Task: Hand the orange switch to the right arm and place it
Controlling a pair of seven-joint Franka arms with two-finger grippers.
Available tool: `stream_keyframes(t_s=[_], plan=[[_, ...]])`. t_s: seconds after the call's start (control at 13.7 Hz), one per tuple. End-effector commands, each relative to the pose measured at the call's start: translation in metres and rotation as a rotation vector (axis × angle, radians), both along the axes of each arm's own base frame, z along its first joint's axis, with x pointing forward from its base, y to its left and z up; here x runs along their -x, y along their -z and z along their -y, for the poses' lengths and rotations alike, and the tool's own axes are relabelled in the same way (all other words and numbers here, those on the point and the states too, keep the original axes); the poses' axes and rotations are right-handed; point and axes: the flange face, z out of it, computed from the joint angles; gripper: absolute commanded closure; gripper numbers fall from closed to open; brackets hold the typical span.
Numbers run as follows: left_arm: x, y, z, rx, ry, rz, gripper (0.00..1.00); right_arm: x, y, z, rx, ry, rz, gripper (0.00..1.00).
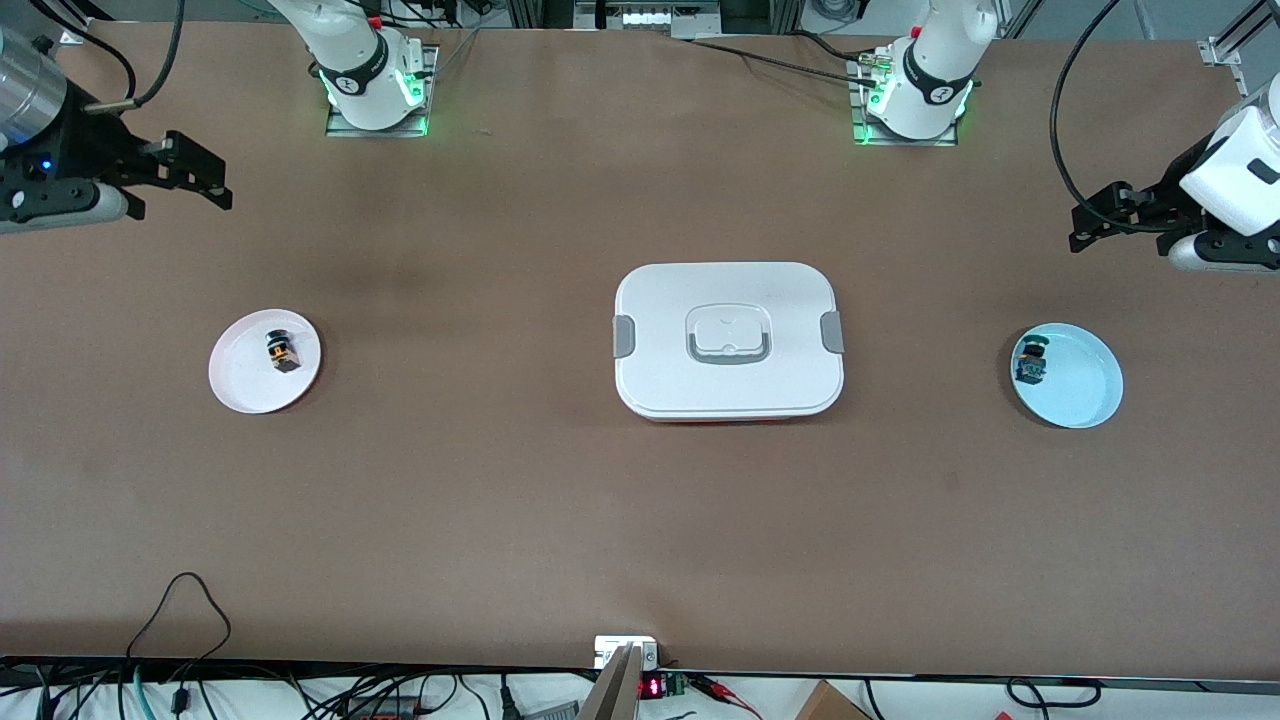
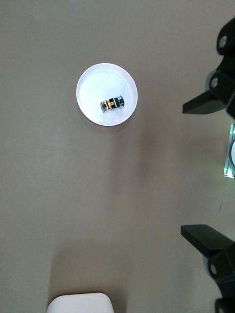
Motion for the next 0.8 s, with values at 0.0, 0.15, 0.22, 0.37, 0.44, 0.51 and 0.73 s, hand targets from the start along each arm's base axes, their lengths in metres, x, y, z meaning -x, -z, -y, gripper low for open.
stream_keyframes(t_s=[0.0, 0.15, 0.22, 0.37, 0.44, 0.51, 0.73], plan=[[-0.0012, -0.005, -0.0001, -0.022, 0.004, -0.004, 0.0, -0.0392, 0.0152, 0.0129, -0.048, -0.012, -0.05, 0.0], [-0.0012, -0.005, 0.0007, -0.022, 0.007, -0.004, 0.0, -0.0411, 0.0177, 0.0148, -0.045, -0.01, -0.056, 0.0], [-0.0012, -0.005, -0.0001, -0.022, 0.004, -0.004, 0.0, -0.0401, 0.0161, 0.0133, -0.041, -0.012, -0.055, 0.0], [-0.0003, -0.0044, 0.0007, -0.022, 0.006, -0.012, 0.0, -0.04, 0.0154, 0.015, -0.019, -0.02, -0.05, 0.0], [-0.0001, -0.0042, 0.0007, -0.022, 0.006, -0.013, 0.0, -0.0392, 0.016, 0.0139, -0.013, -0.028, -0.052, 0.0], [-0.0001, -0.0042, -0.0002, -0.022, 0.004, -0.013, 0.0, -0.039, 0.0151, 0.0133, -0.01, -0.031, -0.049, 0.0], [0.0, -0.0041, 0.0006, -0.022, 0.006, -0.015, 0.0, -0.0396, 0.0158, 0.0138, 0.019, -0.039, -0.041, 0.0]])
